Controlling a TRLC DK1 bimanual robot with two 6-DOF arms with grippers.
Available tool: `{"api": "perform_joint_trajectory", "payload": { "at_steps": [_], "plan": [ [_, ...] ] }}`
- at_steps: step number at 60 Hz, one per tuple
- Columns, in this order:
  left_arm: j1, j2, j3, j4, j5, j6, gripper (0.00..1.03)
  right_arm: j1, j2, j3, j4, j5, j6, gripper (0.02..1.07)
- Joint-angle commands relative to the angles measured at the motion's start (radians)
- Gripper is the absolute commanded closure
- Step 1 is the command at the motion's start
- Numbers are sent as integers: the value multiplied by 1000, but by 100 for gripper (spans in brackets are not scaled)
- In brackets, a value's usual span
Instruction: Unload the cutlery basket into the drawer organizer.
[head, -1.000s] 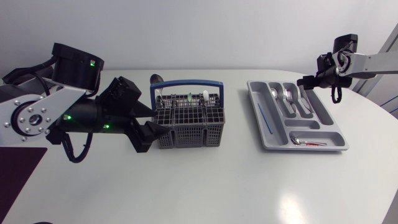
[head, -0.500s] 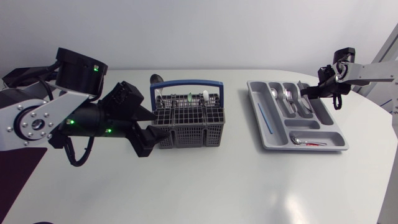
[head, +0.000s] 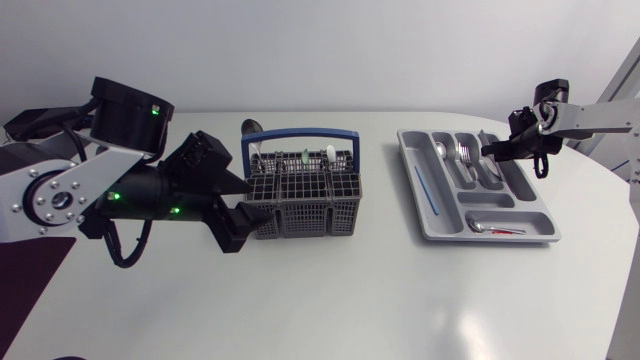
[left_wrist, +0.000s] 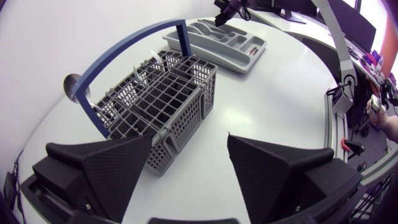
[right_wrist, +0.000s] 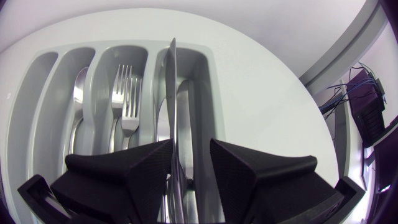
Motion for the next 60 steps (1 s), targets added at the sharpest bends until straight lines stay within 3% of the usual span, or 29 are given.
{"api": "perform_joint_trajectory", "payload": {
  "at_steps": [1,8,14,25,51,53,54,57,60],
  "plan": [
    [-9,21,-10,8,-5,7,10,10,36,-25,-14,-4,-12,61],
    [-8,19,-10,7,-7,7,10,18,45,-29,-11,-4,-15,61],
    [-8,19,-10,7,-7,7,10,21,59,-20,-13,-4,-18,71],
    [-12,19,-10,7,-7,4,10,20,71,-31,-17,-4,-19,101],
    [-32,19,-10,8,-18,1,10,4,-5,-176,43,3,-38,101],
    [-31,19,-11,8,-19,1,10,9,-18,-195,72,16,-44,95],
    [-29,18,-10,8,-19,1,10,12,-28,-199,79,22,-44,70],
    [-29,18,-10,7,-19,1,10,17,-45,-202,82,22,-41,41],
    [-29,15,-8,7,-21,1,10,20,-82,-218,95,22,-41,28]
  ]
}}
